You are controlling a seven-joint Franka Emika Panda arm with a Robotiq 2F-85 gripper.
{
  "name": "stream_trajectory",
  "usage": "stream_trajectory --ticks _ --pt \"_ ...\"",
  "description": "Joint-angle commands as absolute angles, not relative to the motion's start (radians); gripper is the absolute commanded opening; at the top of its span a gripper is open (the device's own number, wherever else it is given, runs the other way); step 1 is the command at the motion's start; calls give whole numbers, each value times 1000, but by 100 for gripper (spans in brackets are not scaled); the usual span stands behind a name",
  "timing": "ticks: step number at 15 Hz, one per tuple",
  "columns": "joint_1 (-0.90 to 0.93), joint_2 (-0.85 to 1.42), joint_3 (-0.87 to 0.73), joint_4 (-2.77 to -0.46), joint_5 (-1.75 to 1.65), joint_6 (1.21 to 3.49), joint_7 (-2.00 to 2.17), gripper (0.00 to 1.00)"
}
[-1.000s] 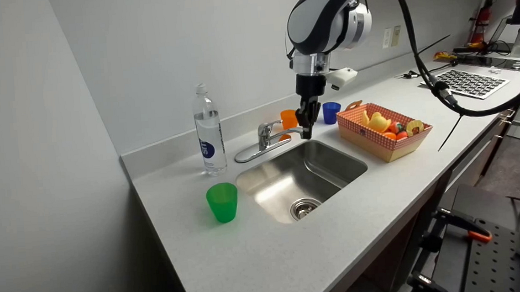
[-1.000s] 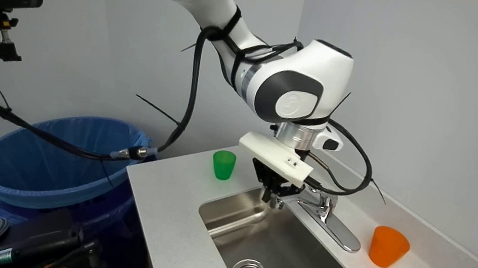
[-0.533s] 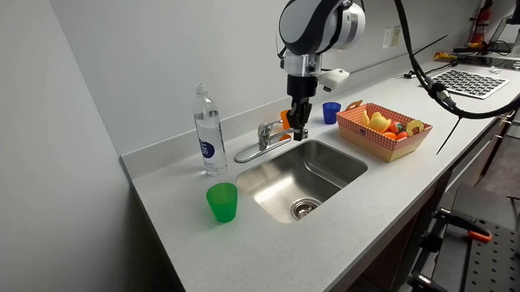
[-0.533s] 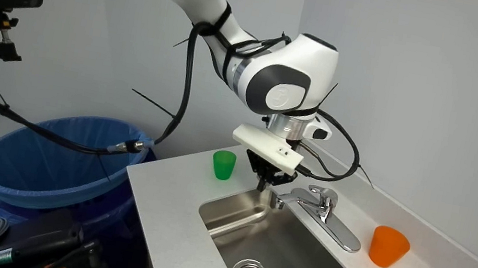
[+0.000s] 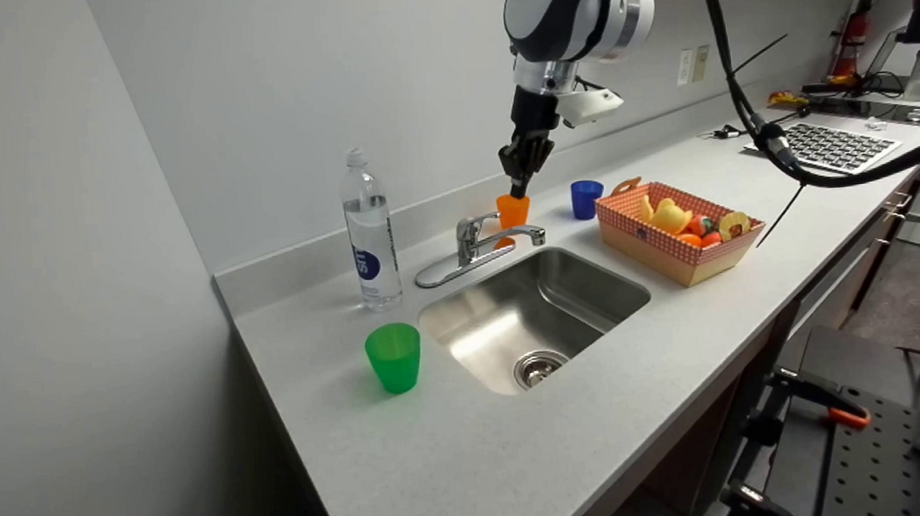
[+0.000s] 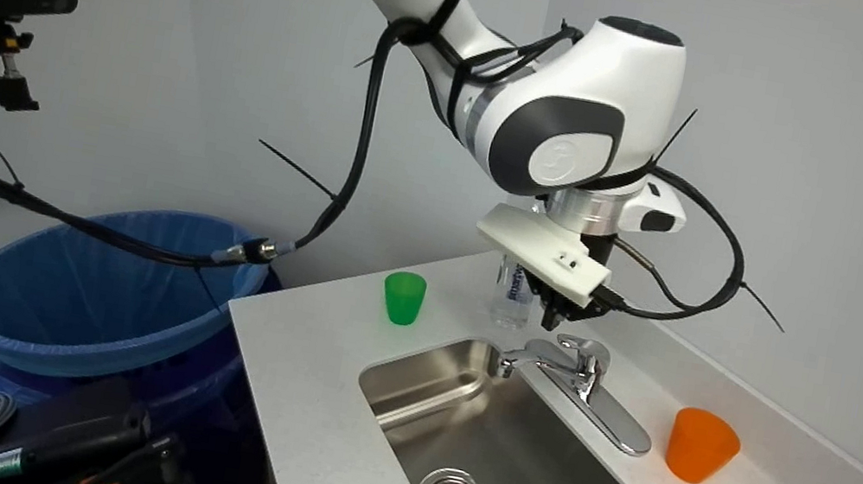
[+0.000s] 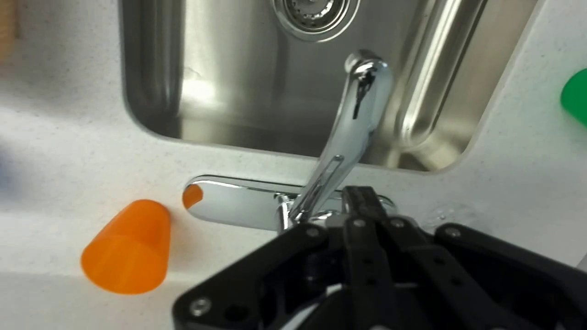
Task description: Push the faucet to the left
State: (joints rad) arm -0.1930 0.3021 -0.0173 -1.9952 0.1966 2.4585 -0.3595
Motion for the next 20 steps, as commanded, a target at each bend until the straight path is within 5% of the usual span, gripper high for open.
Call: stream_trajectory --ticks 1,20 --pt "-177 324 -78 -1992 96 2498 -258 0" --pt "-180 356 0 -2076 67 2524 -270 0"
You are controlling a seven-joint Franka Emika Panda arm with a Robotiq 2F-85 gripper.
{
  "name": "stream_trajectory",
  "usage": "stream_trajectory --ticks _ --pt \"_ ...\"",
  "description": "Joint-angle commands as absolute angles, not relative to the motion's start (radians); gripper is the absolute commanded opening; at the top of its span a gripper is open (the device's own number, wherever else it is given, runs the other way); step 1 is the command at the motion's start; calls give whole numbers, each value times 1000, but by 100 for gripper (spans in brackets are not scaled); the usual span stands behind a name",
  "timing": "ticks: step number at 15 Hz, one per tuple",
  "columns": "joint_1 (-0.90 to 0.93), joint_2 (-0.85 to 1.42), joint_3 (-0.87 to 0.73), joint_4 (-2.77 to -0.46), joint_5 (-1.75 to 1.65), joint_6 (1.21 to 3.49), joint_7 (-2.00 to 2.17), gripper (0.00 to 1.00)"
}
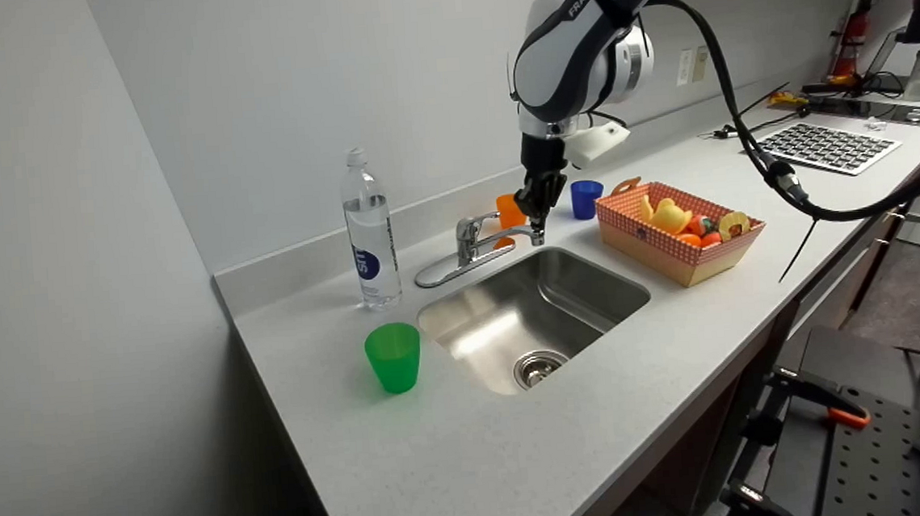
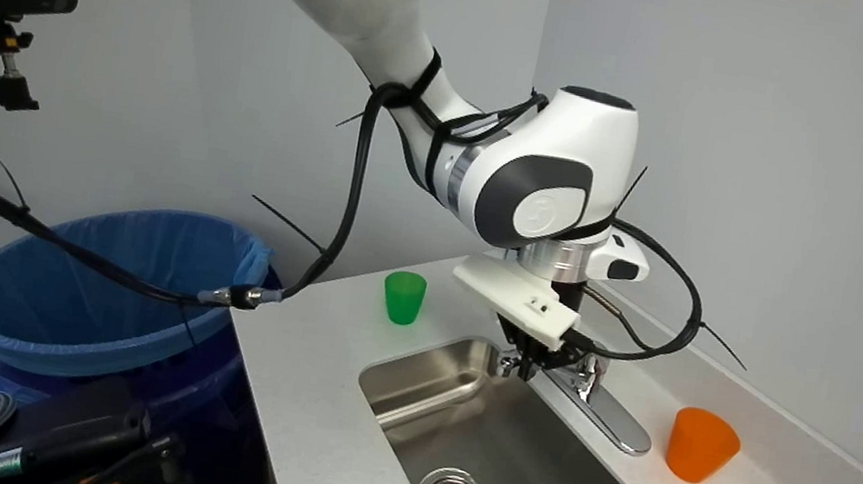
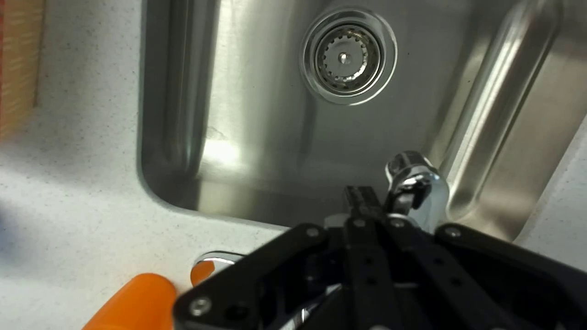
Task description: Push the faucet to the left
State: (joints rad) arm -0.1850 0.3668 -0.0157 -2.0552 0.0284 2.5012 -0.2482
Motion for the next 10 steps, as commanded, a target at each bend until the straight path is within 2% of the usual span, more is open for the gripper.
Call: stream_trajectory --ticks 1,10 --pt "-178 356 2 -2075 70 2524 -271 0" --pt "-144 353 41 -2077 90 2621 -249 0"
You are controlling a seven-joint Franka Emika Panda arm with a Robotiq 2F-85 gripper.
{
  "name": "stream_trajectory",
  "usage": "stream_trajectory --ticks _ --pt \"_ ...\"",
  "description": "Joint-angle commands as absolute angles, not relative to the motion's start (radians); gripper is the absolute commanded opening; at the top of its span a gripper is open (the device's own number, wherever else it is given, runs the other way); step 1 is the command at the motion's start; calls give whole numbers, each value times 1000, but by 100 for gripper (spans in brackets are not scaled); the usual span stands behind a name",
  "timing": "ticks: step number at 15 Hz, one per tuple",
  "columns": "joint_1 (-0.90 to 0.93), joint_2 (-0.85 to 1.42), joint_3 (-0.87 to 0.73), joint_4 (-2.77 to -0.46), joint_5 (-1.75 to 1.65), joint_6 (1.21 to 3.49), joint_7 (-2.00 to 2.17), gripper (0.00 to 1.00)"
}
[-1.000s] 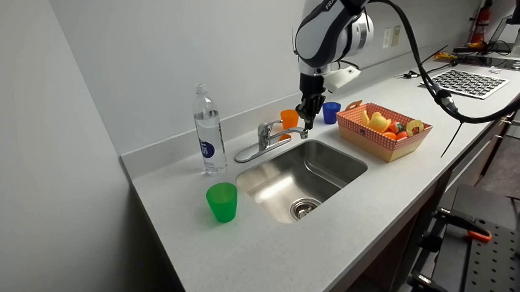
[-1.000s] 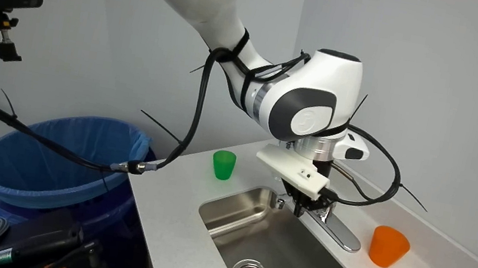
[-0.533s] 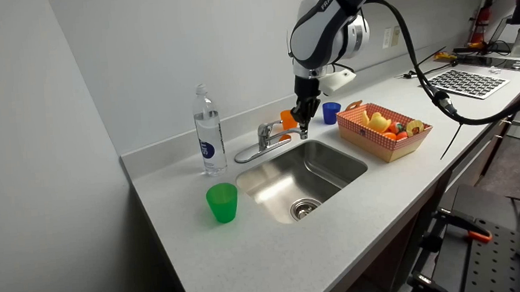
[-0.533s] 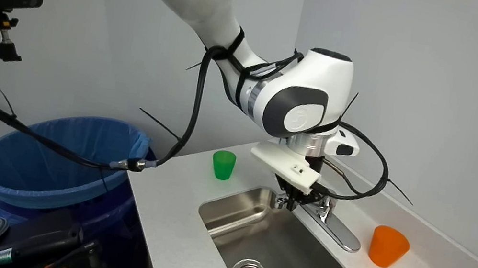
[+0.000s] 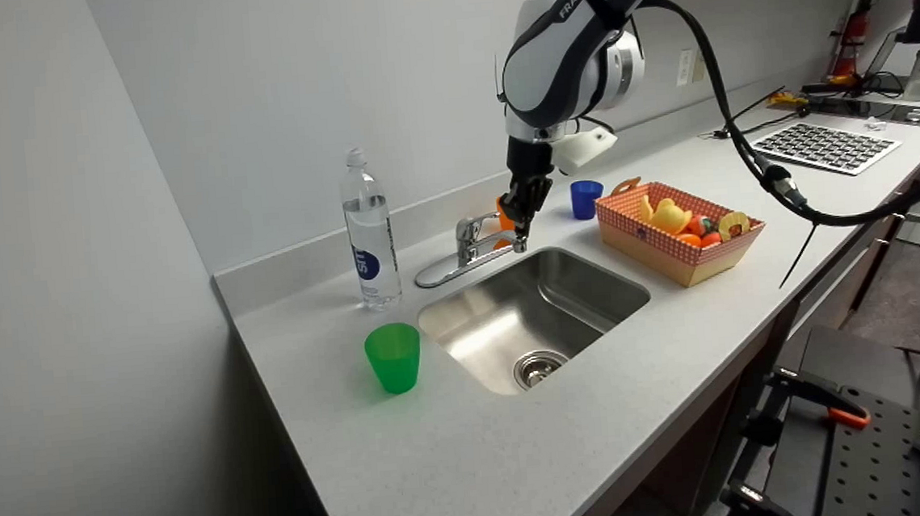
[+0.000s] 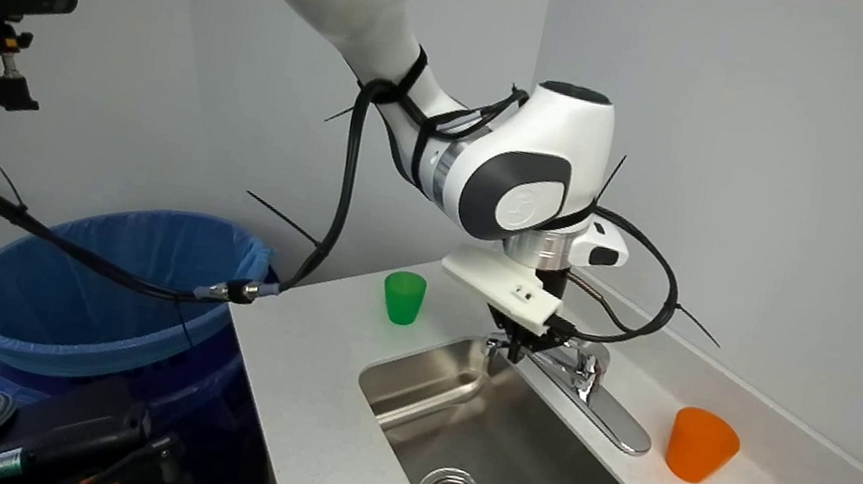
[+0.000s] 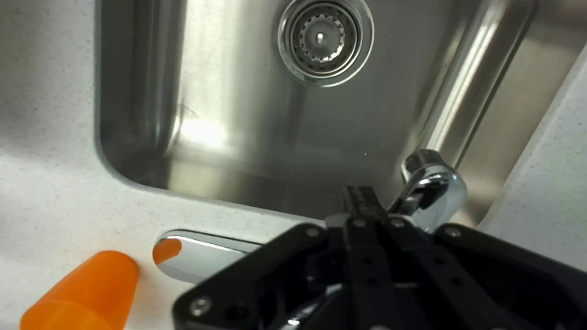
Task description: Push the faucet to the left
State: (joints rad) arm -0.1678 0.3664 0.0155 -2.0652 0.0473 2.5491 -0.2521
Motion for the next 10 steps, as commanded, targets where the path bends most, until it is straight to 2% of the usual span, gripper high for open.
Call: stream_trajectory --ticks 1,10 --pt "-140 354 47 -2078 92 2635 -248 0" --pt "-80 416 52 -2026 70 2721 -178 0"
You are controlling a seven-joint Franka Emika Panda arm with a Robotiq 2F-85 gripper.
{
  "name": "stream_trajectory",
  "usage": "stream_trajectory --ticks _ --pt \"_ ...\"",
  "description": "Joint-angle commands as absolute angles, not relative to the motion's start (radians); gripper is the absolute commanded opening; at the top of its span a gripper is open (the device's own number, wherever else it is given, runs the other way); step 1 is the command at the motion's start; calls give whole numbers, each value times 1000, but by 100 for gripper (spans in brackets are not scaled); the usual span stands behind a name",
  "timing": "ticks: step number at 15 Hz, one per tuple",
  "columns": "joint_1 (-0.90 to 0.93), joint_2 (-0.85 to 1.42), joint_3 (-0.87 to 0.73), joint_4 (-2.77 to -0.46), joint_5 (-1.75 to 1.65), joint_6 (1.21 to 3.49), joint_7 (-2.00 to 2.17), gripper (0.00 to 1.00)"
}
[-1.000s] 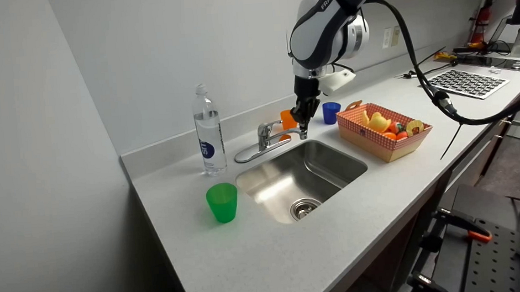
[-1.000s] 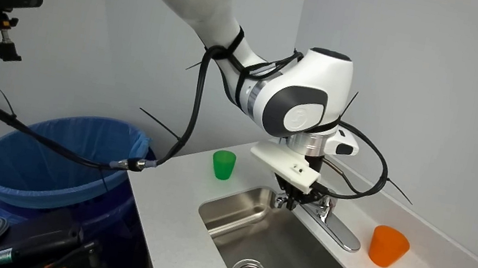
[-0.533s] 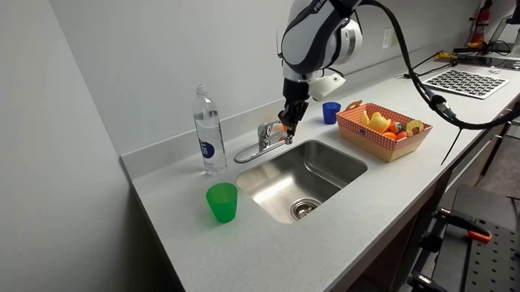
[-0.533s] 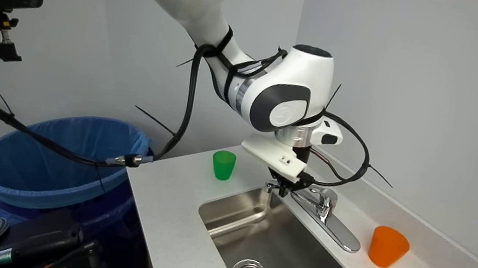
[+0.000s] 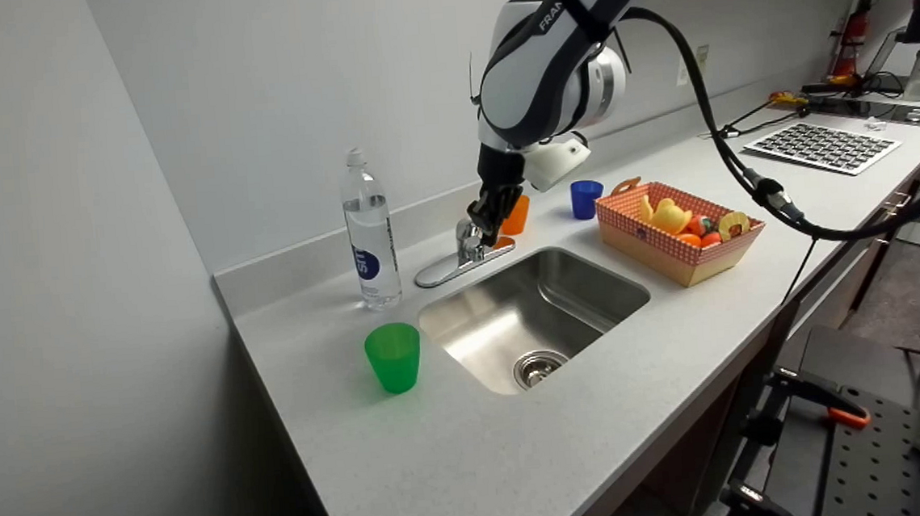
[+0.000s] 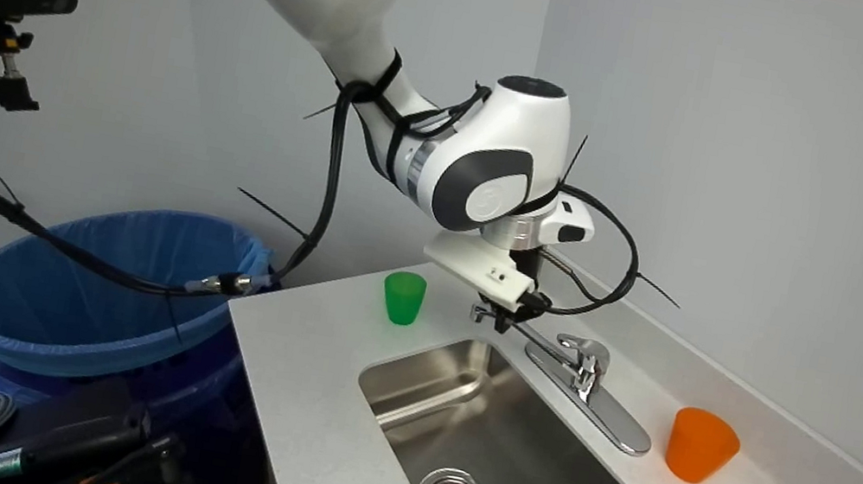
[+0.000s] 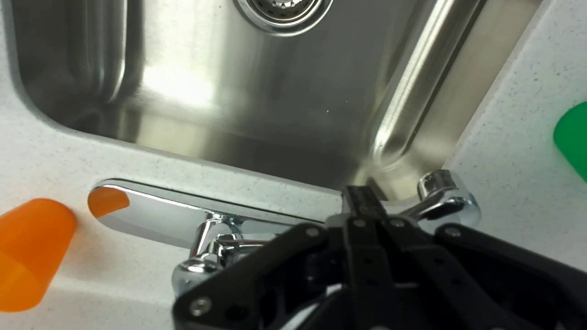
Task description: Push the faucet to the left
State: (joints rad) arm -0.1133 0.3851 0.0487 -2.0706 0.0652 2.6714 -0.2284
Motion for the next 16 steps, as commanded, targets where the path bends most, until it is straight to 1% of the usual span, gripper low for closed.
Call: stream_trajectory --ticks 1,8,16 --pt "-73 426 49 -2015 66 2723 -164 0" --pt "-52 453 44 -1952 68 2715 -105 0" --pt "-72 432 59 -1872 96 2679 -113 0"
